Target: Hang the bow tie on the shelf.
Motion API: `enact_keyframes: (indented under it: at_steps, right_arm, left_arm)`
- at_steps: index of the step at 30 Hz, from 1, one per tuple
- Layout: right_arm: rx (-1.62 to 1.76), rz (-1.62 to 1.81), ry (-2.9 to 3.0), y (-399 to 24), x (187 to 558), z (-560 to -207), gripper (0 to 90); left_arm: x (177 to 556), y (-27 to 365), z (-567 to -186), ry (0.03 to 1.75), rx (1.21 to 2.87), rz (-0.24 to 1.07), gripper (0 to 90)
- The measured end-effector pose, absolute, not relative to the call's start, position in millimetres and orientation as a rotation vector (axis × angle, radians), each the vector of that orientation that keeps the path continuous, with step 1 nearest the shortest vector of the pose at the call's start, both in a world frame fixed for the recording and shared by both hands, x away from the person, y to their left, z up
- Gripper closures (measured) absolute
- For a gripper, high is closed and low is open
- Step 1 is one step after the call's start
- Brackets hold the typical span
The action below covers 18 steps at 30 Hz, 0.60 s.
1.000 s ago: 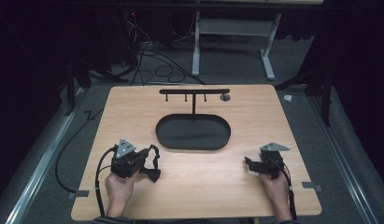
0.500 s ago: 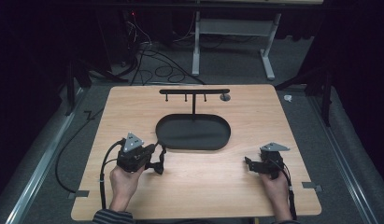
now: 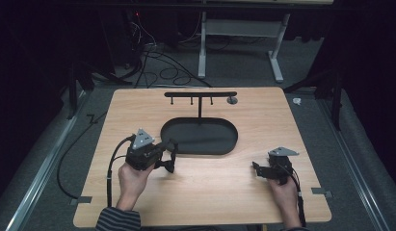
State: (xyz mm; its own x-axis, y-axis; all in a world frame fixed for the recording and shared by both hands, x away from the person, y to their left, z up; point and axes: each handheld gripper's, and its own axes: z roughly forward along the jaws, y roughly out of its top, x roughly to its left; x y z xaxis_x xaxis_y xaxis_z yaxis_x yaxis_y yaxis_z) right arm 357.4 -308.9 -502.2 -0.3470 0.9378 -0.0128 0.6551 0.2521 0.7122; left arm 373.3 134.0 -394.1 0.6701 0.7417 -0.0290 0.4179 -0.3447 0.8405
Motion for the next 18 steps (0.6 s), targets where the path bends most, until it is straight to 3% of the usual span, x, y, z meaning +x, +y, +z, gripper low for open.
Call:
enact_keyframes:
  at_steps: [18]
  right_arm:
    - [1.445,0.866,2.092,-309.0,357.5,-502.3,22.9]
  left_arm:
    - [391.6,115.4,-378.6,0.858,1.967,0.422,87.9]
